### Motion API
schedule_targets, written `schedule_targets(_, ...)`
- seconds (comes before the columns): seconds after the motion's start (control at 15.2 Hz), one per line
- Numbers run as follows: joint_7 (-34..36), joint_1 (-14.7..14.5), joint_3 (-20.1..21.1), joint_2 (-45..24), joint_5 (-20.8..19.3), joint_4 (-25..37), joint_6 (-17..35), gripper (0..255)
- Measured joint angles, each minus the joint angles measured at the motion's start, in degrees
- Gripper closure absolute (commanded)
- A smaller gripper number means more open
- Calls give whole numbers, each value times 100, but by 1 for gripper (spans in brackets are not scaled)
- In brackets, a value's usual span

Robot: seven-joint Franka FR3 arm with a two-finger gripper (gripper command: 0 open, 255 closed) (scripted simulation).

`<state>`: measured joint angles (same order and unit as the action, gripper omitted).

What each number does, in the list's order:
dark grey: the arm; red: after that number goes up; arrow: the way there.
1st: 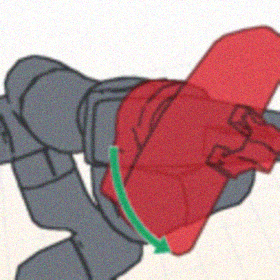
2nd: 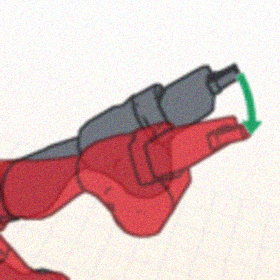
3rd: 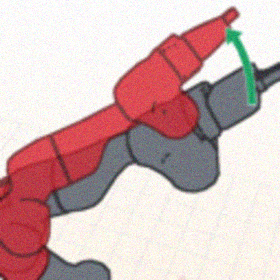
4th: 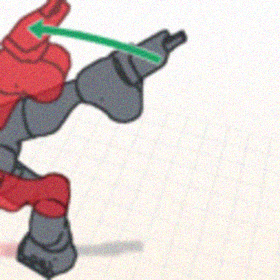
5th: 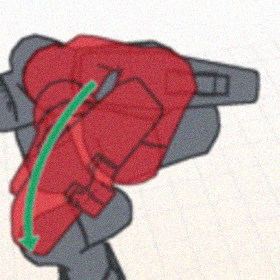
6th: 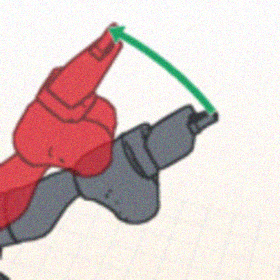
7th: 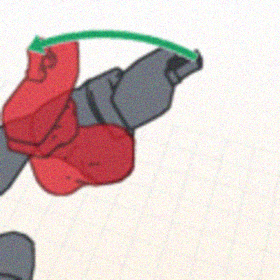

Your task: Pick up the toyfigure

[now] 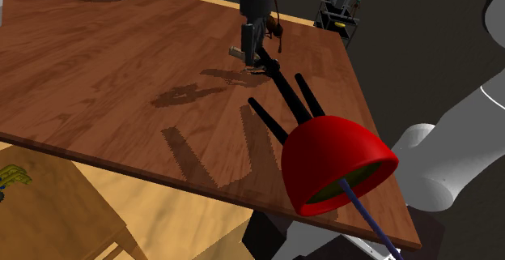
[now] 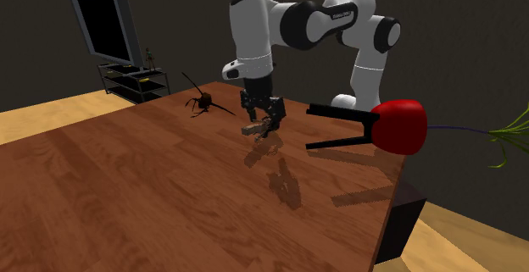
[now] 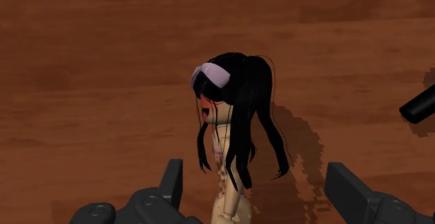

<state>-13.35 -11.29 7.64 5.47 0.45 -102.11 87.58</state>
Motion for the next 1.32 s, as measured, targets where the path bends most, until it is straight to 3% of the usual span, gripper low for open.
schedule_targets(0.07,2,-1,1,11,2,-71,60,0)
schedule_targets(0.13,1,0,1,-5,0,-91,97,255)
schedule_targets(0.79,-4,-1,2,4,1,-126,143,255)
schedule_targets(1.32,5,2,1,-89,-11,498,-405,255)
